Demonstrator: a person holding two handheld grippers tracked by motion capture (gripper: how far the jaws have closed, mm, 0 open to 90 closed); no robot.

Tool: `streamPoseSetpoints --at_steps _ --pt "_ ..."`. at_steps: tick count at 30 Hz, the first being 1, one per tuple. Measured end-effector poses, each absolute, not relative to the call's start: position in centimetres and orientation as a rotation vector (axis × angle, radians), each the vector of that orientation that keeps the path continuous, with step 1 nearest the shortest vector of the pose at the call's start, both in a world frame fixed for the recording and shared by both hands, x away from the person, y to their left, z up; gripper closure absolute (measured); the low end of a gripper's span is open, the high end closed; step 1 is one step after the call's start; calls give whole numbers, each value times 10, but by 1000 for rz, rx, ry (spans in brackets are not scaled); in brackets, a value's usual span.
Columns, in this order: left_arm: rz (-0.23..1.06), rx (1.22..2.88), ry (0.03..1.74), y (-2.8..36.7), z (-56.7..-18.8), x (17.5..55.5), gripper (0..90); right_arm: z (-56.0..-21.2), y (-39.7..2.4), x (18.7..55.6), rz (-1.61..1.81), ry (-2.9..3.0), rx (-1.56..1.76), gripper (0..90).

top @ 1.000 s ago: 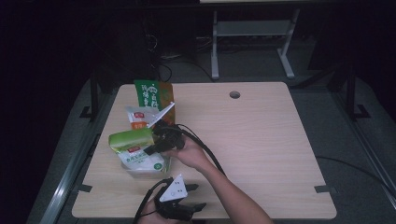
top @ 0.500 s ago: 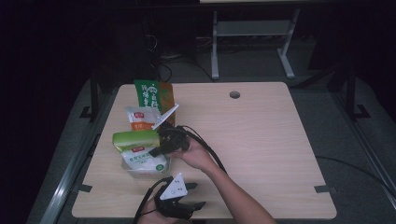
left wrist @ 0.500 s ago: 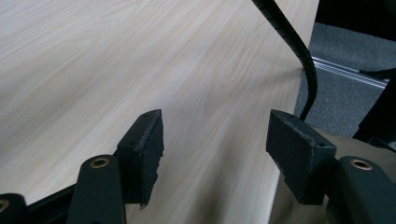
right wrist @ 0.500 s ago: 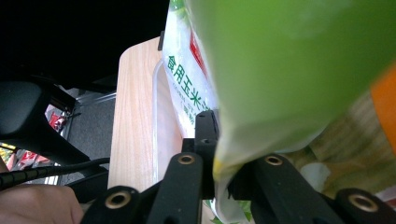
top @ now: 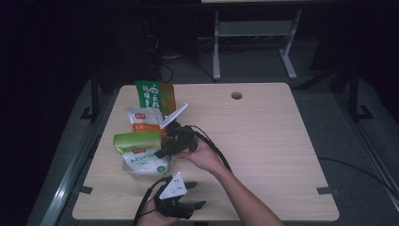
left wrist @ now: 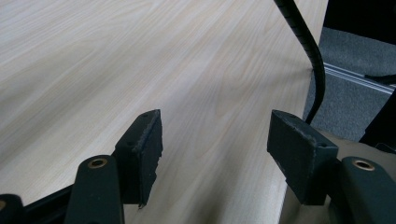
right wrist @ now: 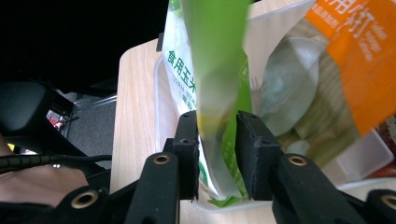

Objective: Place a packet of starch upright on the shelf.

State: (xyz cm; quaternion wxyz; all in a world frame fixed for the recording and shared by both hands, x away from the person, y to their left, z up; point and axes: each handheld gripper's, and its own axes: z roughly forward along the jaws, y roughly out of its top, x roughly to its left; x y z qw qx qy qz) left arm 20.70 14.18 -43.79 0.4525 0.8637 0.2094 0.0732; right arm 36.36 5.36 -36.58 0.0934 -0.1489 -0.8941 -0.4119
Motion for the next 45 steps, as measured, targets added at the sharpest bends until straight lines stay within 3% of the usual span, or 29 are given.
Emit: streamPoseSetpoints --at_steps 45 --pt "209 2131 535 145 -435 215 322 -358 -69 372 -1263 -2651 -797 443"
